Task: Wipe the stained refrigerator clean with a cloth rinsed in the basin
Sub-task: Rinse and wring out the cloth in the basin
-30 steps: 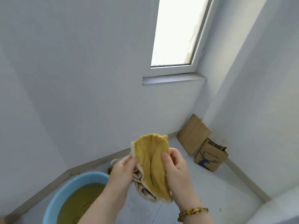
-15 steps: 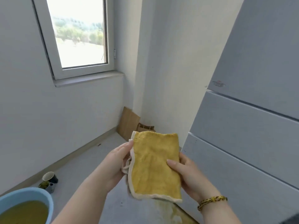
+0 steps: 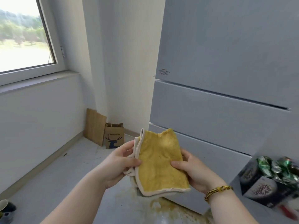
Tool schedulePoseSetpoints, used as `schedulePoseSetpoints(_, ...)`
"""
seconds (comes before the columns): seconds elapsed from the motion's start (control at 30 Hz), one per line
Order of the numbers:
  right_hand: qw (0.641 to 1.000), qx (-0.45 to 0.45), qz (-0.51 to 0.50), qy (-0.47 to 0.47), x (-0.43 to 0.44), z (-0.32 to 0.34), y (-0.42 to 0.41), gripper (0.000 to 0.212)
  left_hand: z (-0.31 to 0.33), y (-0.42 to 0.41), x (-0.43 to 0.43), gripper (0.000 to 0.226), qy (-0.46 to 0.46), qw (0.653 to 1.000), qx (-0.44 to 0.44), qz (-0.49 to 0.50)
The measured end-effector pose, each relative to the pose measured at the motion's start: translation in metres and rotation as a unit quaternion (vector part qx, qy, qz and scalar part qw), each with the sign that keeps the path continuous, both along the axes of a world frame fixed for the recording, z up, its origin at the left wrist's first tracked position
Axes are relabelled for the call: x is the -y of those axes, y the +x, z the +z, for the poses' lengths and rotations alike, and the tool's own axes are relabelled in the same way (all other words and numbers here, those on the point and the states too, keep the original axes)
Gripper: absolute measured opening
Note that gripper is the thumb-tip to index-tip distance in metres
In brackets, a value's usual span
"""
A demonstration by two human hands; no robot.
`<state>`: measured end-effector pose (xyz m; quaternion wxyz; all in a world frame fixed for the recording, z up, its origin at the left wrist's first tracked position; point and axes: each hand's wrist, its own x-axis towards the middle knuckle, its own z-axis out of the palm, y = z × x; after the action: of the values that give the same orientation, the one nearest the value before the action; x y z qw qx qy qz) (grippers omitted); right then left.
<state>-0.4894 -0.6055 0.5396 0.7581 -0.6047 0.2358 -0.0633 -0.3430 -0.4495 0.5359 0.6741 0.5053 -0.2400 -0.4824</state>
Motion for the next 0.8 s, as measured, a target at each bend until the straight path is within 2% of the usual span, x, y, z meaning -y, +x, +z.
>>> schedulePoseSetpoints(0.07,0.997,0.052,-0.034,0.038,0.010,0.002,-0.007,0.037,0.006,0.004,0.012,0.037,-0.033,0.999,0.008,0.001)
schedulePoseSetpoints(0.13,0.993,0.102,-0.043,0.046,0.018,0.007,-0.009,0.048,0.016,0.009,0.022,0.026,-0.069,0.997,0.027,-0.015)
schedulePoseSetpoints(0.2,0.989,0.134,-0.055,0.031,0.028,0.011,-0.009,0.054,0.022,0.019,0.033,0.037,-0.099,0.994,0.028,-0.044)
schedulePoseSetpoints(0.27,0.986,0.152,-0.062,0.028,0.039,0.014,-0.006,0.046,0.022,0.032,0.042,0.052,-0.103,0.992,-0.006,-0.079)
schedulePoseSetpoints(0.37,0.989,0.139,-0.044,0.025,0.046,0.017,0.004,0.020,0.020,0.048,0.053,0.042,-0.086,0.988,-0.077,-0.100)
schedulePoseSetpoints(0.4,0.989,0.137,-0.050,0.025,0.047,0.017,0.008,0.018,0.020,0.052,0.059,0.038,-0.076,0.988,-0.095,-0.094)
schedulePoseSetpoints(0.43,0.989,0.135,-0.052,0.021,0.048,0.017,0.013,0.024,0.021,0.054,0.064,0.037,-0.055,0.991,-0.080,-0.087)
schedulePoseSetpoints(0.5,0.989,0.134,-0.058,0.008,0.051,0.018,0.022,0.031,0.023,0.058,0.075,0.030,0.018,0.993,0.043,-0.105)
schedulePoseSetpoints(0.53,0.989,0.131,-0.067,0.003,0.055,0.019,0.028,0.032,0.023,0.062,0.081,0.031,0.051,0.983,0.103,-0.142)
schedulePoseSetpoints(0.6,0.988,0.122,-0.096,-0.004,0.060,0.021,0.037,0.029,0.021,0.069,0.091,0.053,0.090,0.957,0.158,-0.226)
schedulePoseSetpoints(0.63,0.986,0.116,-0.117,-0.007,0.064,0.019,0.044,0.023,0.018,0.075,0.096,0.053,0.094,0.949,0.158,-0.257)
schedulePoseSetpoints(0.73,0.977,0.101,-0.186,0.034,0.069,0.010,0.059,0.018,0.012,0.080,0.107,0.015,0.102,0.946,0.170,-0.258)
schedulePoseSetpoints(0.8,0.966,0.079,-0.234,0.079,0.073,0.000,0.067,0.017,0.002,0.085,0.117,0.010,0.107,0.951,0.185,-0.223)
